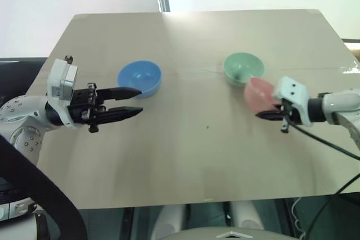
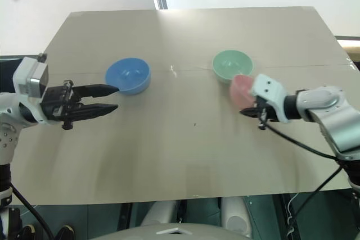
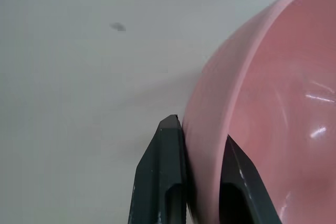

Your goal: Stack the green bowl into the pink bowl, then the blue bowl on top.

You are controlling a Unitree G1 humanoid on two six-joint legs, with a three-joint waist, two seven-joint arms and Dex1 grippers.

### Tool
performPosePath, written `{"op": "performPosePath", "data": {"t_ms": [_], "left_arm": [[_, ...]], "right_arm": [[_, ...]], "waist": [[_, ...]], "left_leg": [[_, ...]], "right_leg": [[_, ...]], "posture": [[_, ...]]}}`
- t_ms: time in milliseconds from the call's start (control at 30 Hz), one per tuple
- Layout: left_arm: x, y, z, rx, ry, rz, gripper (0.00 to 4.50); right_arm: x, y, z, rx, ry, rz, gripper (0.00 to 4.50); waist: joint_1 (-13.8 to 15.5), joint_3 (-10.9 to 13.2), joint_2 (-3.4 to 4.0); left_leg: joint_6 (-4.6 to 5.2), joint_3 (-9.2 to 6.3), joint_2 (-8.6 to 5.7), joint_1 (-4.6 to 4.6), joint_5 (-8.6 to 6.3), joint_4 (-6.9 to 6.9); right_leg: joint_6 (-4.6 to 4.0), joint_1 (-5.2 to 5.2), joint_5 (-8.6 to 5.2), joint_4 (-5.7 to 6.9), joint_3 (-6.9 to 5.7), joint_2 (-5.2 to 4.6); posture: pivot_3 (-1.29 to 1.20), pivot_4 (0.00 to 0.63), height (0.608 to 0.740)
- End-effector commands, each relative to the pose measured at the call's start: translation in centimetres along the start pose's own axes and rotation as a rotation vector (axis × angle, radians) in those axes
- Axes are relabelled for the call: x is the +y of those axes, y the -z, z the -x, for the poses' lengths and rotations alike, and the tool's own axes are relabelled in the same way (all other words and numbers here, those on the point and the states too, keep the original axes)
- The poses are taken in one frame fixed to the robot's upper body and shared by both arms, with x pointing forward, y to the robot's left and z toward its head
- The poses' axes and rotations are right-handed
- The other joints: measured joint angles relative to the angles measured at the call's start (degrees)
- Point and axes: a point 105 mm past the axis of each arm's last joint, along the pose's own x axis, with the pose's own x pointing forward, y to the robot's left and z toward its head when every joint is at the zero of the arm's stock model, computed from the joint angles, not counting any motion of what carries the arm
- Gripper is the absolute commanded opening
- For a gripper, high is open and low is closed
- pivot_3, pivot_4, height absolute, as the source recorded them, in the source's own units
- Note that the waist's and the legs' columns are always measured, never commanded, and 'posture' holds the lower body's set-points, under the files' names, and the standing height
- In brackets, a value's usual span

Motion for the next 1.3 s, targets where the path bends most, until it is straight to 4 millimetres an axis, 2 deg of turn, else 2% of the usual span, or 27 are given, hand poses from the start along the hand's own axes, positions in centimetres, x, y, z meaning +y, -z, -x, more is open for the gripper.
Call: {"op": "performPosePath", "data": {"t_ms": [33,133,300,500,733,800,867,967,1000,1167,1300], "left_arm": [[0.1,-0.6,0.1,-0.005,0.005,-0.036,2.45],[0.1,-0.5,0.0,-0.004,0.011,-0.036,2.45],[0.2,-0.6,0.1,0.000,0.009,-0.037,2.45],[0.2,-0.6,0.1,0.002,0.011,-0.035,2.45],[0.3,-0.6,0.0,0.001,0.010,-0.040,2.45],[0.4,-0.6,0.0,-0.001,0.009,-0.043,2.45],[0.4,-0.6,-0.1,-0.003,0.010,-0.044,2.45],[0.4,-0.5,-0.2,-0.005,0.012,-0.044,2.45],[0.4,-0.5,-0.2,-0.006,0.012,-0.044,2.45],[0.4,-0.5,-0.2,-0.005,0.013,-0.044,2.45],[0.4,-0.5,0.0,-0.002,0.009,-0.043,2.45]], "right_arm": [[2.5,-1.9,-1.8,0.002,-0.107,0.141,0.01],[4.1,-2.8,-3.8,0.000,-0.178,0.242,0.01],[5.4,-4.1,-5.2,-0.022,-0.233,0.312,0.01],[5.0,-5.0,-6.4,-0.020,-0.225,0.362,0.01],[3.9,-4.2,-6.6,0.030,-0.183,0.379,0.01],[3.5,-3.9,-6.6,0.042,-0.165,0.388,0.95],[3.3,-3.8,-6.5,0.047,-0.157,0.392,1.71],[2.4,-4.1,-6.6,0.028,-0.099,0.391,3.26],[2.3,-4.0,-6.5,0.028,-0.102,0.386,3.65],[4.5,-4.9,-4.0,-0.036,-0.240,0.268,3.65],[5.1,-6.2,-0.6,-0.114,-0.326,0.159,3.65]], "waist": [[0.08,0.00,0.00],[0.00,0.00,0.00],[-0.02,0.00,-0.01],[-0.07,0.00,-0.01],[-0.08,0.00,-0.01],[-0.10,0.00,-0.01],[-0.10,0.00,-0.01],[-0.16,0.00,-0.01],[-0.16,0.00,-0.01],[-0.11,0.00,-0.01],[-0.01,0.00,-0.01]], "left_leg": [[0.00,-0.02,-0.02,-0.01,0.00,0.00],[0.00,-0.09,-0.02,-0.04,0.00,0.01],[-0.01,-0.14,-0.03,-0.10,0.00,0.02],[-0.01,-0.21,-0.04,-0.11,0.01,0.03],[-0.01,-0.26,-0.06,-0.16,0.01,0.04],[-0.01,-0.26,-0.07,-0.16,0.01,0.04],[-0.01,-0.25,-0.07,-0.16,0.01,0.05],[-0.01,-0.26,-0.07,-0.16,0.01,0.05],[-0.01,-0.25,-0.08,-0.16,0.01,0.05],[-0.01,-0.31,-0.06,-0.21,0.01,0.06],[-0.01,-0.38,-0.06,-0.27,0.01,0.09]], "right_leg": [[0.00,0.00,0.00,-0.01,-0.02,-0.01],[0.00,0.00,0.00,-0.03,-0.09,-0.01],[0.00,-0.03,0.00,-0.04,-0.12,-0.01],[0.00,-0.03,0.00,-0.04,-0.18,-0.01],[0.00,-0.05,0.00,-0.05,-0.23,-0.02],[0.00,-0.05,0.00,-0.05,-0.23,-0.02],[0.00,-0.05,0.00,-0.04,-0.23,-0.02],[0.00,-0.05,0.00,-0.04,-0.23,-0.02],[-0.01,-0.05,0.00,-0.04,-0.23,-0.02],[0.00,-0.05,0.00,-0.07,-0.26,-0.03],[0.00,-0.04,0.00,-0.10,-0.34,-0.06]], "posture": [[0.00,0.150,0.740],[0.00,0.150,0.740],[0.00,0.150,0.740],[0.00,0.150,0.740],[0.00,0.150,0.740],[0.00,0.150,0.740],[0.00,0.150,0.740],[0.00,0.150,0.740],[0.00,0.150,0.740],[0.00,0.150,0.740],[0.00,0.150,0.740]]}}
